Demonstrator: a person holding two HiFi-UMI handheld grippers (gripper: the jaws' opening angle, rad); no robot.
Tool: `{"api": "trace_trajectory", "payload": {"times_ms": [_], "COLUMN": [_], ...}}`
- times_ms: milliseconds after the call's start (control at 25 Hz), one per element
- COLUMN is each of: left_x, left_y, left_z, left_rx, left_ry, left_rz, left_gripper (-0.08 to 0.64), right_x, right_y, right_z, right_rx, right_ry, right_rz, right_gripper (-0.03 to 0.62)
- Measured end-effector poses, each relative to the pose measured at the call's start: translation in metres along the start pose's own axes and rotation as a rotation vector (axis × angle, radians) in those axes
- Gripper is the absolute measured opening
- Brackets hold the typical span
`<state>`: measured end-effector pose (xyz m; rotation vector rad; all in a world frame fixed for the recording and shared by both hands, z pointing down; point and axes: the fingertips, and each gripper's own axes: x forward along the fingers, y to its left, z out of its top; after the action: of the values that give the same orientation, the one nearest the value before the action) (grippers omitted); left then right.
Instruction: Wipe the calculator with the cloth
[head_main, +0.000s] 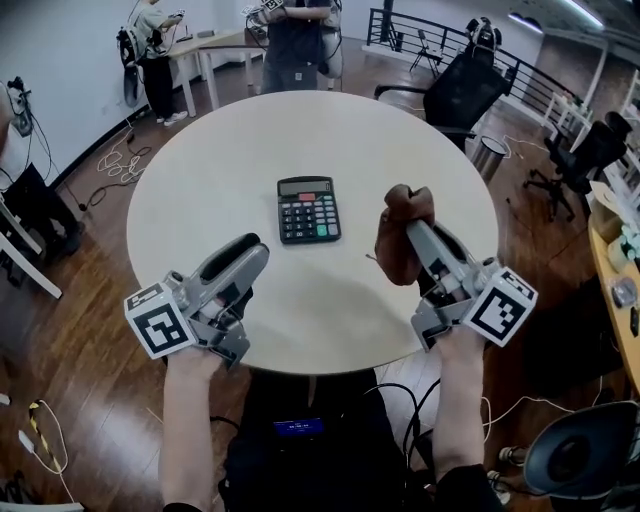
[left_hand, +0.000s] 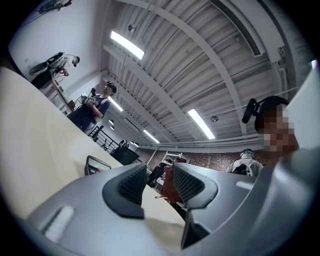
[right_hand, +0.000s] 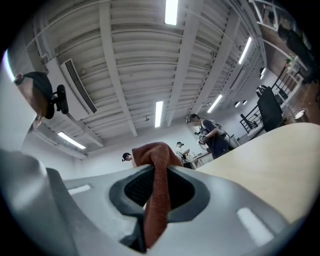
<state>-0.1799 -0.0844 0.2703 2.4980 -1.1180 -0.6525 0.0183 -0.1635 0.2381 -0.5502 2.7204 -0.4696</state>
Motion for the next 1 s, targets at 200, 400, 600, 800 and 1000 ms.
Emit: {"api": "trace_trajectory", "payload": {"times_ms": [200,400,600,800,1000], "left_x": [-0.005,-0.002,0.006,0.014,0.031], "left_y": [-0.052,-0.079,-0.096,-0.1,-0.101], "left_z": [-0.003,-0.006,-0.014,-0.023,-0.038], "left_rx": [0.066,0.071,0.036,0.062,0.04], "left_ry": [-0.019,0.006,0.035,0.069,0.1], "left_rz": [-0.017,-0.017,-0.059,-0.044,-0.058], "left_gripper": [0.167,0.164,0.15,0.146,0.146], "right_x": [-0.024,-0.04,-0.047,-0.036,-0.027], "right_y": [0.045,0.074,0.09,0.093,0.083], "right_z": [0.017,0.028,0.031,0.016,-0.008], "right_rx": [-0.046,-0.039,0.062,0.112,0.233], "right_ry": [-0.068,-0.089,-0.099,-0.063,-0.001], "right_rz": [0.07,0.143,0.245,0.276,0.294], "right_gripper": [0.049,0.05,0.049,0.049,0.049]}}
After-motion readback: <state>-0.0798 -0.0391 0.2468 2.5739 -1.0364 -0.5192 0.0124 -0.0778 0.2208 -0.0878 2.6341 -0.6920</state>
